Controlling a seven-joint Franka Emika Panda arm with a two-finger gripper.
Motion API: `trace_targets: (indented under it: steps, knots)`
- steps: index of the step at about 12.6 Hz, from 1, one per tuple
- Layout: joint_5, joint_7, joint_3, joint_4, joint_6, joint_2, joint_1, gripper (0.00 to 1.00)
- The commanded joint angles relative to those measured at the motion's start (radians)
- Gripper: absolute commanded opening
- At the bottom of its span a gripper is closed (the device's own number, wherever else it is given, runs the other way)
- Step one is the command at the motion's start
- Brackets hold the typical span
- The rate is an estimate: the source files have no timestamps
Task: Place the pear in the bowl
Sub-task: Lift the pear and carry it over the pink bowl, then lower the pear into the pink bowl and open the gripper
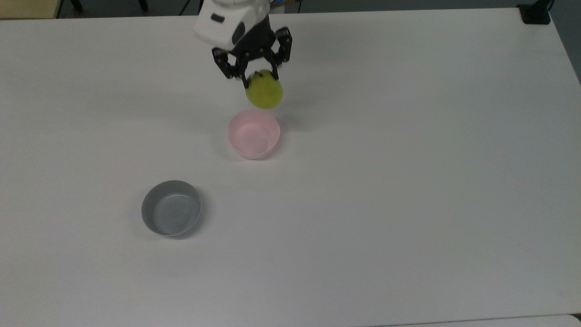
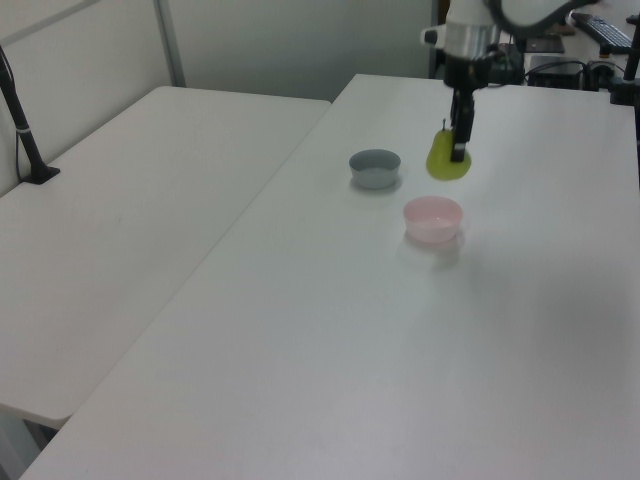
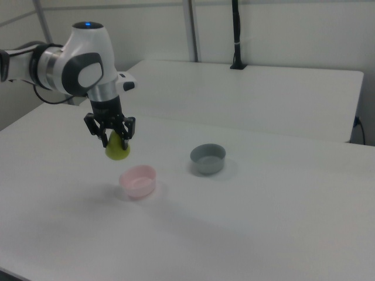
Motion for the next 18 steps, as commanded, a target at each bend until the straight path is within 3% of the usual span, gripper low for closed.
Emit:
trace_targets:
  steps: [1, 5, 12, 13, 14, 15, 16, 17, 18]
  knots:
    - [0.003, 0.005, -0.011, -0.002, 0.115, 0.074, 0.013, 0.0]
    - [-0.026, 0.002, -0.011, -0.003, 0.168, 0.157, 0.015, 0.0]
    - [-0.083, -0.001, -0.018, -0.006, 0.205, 0.215, 0.004, 0.0]
    - [-0.083, -0.001, -0.019, -0.006, 0.204, 0.217, 0.002, 0.06]
    - [-0.083, -0.001, -0.019, -0.006, 0.199, 0.217, -0.007, 0.3]
    - [-0.083, 0.002, -0.019, -0.005, 0.195, 0.217, -0.01, 0.81]
    - [-0.083, 0.0, -0.019, -0.005, 0.193, 0.217, -0.019, 0.84]
    - [-0.083, 0.003, -0.019, -0.005, 0.19, 0.214, -0.022, 1.0]
    - [-0.083, 0.008, -0.019, 0.001, 0.173, 0.213, -0.024, 1.0]
